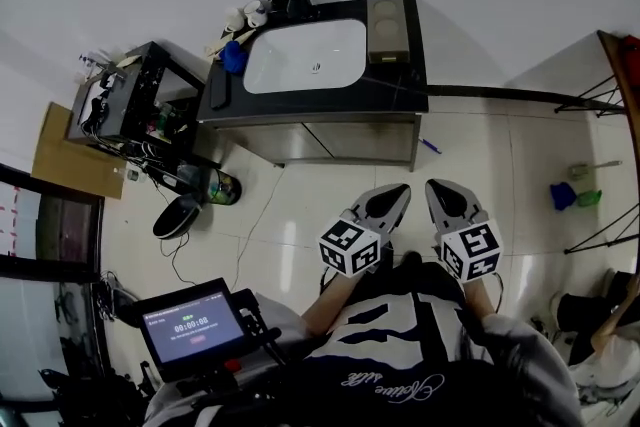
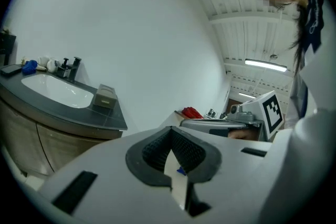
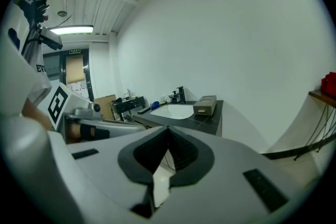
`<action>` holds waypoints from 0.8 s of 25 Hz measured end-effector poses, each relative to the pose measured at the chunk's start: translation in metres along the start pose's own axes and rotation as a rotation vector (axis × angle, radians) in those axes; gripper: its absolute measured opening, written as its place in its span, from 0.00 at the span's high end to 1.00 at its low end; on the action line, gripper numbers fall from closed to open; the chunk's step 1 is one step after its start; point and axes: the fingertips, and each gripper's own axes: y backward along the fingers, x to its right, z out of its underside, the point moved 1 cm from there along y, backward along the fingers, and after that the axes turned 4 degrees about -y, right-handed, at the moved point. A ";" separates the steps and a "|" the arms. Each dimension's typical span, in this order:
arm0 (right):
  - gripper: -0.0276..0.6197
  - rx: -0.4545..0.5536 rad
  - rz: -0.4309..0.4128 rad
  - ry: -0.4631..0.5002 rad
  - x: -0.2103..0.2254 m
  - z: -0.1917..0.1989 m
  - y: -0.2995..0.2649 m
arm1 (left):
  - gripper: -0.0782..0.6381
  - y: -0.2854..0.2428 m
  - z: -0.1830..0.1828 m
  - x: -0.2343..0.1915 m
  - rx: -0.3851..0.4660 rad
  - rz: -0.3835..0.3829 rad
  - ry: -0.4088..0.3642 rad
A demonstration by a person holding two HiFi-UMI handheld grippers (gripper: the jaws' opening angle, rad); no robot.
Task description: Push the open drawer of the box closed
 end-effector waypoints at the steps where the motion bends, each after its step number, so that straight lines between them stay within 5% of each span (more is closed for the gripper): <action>1: 0.96 0.002 -0.007 -0.005 -0.001 0.002 0.008 | 0.89 0.001 0.005 0.011 -0.002 0.012 -0.001; 11: 0.96 0.044 -0.039 -0.012 -0.025 0.005 0.032 | 0.89 0.034 0.000 0.030 0.045 -0.028 -0.055; 20: 0.96 0.128 -0.045 0.040 -0.084 -0.023 0.027 | 0.89 0.072 -0.018 0.037 0.050 0.063 -0.121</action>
